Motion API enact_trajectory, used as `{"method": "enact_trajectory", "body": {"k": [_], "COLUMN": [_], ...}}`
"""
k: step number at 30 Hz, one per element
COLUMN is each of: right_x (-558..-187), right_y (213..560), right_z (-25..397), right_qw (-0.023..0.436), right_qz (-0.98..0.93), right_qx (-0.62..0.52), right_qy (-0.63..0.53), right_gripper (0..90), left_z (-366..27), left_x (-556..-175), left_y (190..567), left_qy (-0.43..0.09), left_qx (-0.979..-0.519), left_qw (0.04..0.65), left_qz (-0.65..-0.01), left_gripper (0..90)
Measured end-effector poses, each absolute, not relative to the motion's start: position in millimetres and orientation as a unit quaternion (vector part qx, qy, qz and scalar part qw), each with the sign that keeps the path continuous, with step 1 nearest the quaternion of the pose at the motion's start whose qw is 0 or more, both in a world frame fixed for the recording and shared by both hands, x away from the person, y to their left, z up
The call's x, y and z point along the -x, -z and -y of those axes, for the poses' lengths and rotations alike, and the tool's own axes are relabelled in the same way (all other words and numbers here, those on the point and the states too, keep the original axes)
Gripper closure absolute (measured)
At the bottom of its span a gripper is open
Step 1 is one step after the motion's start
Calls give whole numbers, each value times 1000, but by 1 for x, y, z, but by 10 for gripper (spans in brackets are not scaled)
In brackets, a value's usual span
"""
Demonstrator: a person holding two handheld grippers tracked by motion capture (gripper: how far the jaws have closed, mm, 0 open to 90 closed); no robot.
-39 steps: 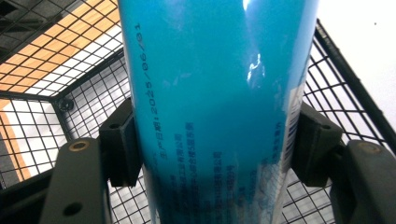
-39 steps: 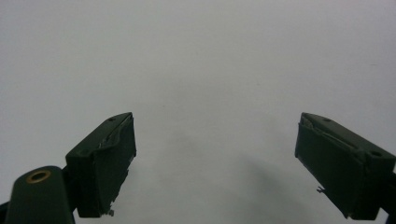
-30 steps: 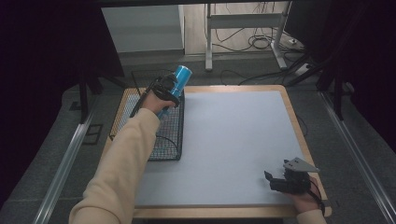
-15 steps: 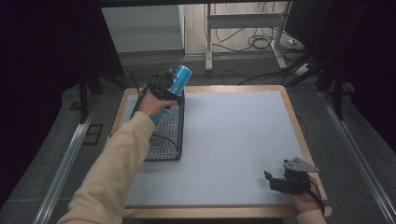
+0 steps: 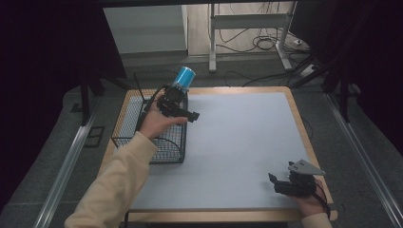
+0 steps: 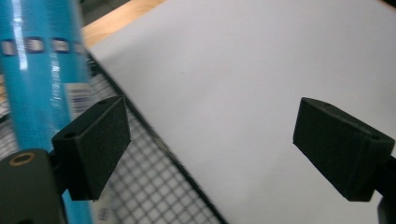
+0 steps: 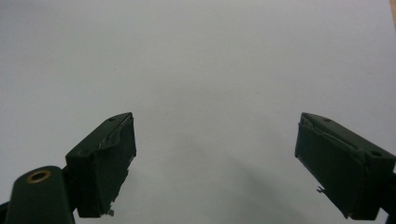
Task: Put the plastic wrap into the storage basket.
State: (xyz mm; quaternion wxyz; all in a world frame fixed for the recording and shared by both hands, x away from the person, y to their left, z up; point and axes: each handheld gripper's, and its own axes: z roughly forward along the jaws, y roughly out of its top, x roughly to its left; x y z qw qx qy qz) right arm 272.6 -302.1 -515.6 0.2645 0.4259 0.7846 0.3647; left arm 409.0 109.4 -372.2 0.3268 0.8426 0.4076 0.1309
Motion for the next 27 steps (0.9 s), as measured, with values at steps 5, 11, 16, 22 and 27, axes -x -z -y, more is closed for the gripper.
{"method": "enact_trajectory", "body": {"k": [5,11,16,22,27], "right_x": [-272,-272,-273,-272,-272], "right_y": [515,516,516,516,516], "right_z": [302,301,301,301,300], "right_qw": [265,264,264,264,264], "right_qz": [-784,-785,-786,-786,-788], "right_qx": [-425,-425,-424,-424,-422], "right_qy": [-365,-365,-364,-364,-363], "right_gripper": [129,129,129,129,129], "left_z": [-98,-87,-79,-80,-90], "left_x": [-378,-342,-315,-294,-287], "left_y": [377,394,425,460,477], "left_qy": [-127,-120,-120,-104,-96], "left_qx": [-853,-865,-865,-870,-865], "left_qw": [346,355,361,353,356], "left_qz": [-370,-335,-326,-329,-341], "left_gripper": [120,126,132,139,143]}}
